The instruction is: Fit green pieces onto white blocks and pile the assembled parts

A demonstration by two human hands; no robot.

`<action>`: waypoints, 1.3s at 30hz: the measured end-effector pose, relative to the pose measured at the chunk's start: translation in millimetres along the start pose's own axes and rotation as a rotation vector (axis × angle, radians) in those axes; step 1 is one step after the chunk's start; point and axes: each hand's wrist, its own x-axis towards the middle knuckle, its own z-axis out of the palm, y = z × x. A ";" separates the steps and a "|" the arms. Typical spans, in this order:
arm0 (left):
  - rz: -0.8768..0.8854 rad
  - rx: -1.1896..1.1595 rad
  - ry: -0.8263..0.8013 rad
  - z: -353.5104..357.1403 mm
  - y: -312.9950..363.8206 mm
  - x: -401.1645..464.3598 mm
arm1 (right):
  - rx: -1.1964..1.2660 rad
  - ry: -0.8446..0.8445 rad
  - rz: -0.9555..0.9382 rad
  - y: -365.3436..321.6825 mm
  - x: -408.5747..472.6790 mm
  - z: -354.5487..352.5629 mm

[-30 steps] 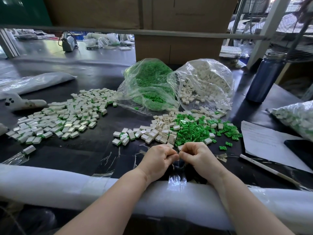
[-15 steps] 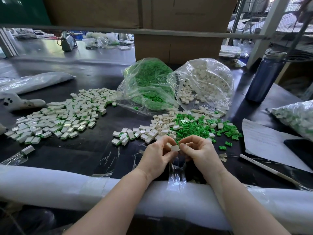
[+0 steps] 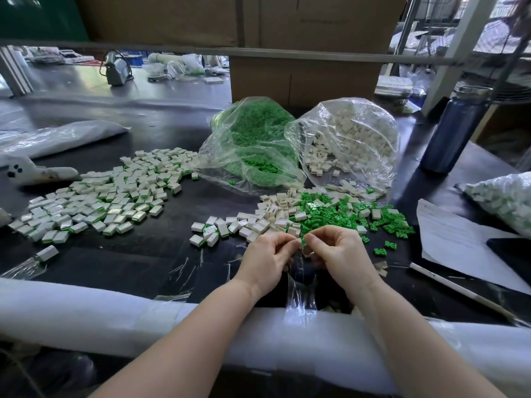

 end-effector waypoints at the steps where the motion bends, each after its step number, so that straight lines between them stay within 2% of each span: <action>1: -0.015 -0.012 -0.005 -0.1 1.0 2.2 | -0.009 -0.007 0.006 -1.6 2.0 -0.4; 18: -0.004 -0.035 0.052 3.8 -2.8 8.7 | 0.019 0.038 -0.045 9.6 6.1 3.3; 27: 0.037 0.120 -0.006 3.0 -4.4 4.2 | -0.091 -0.047 -0.020 10.8 0.9 1.8; 39: 0.104 0.191 -0.030 3.6 -4.1 2.6 | -0.146 -0.102 -0.023 9.2 0.7 -0.4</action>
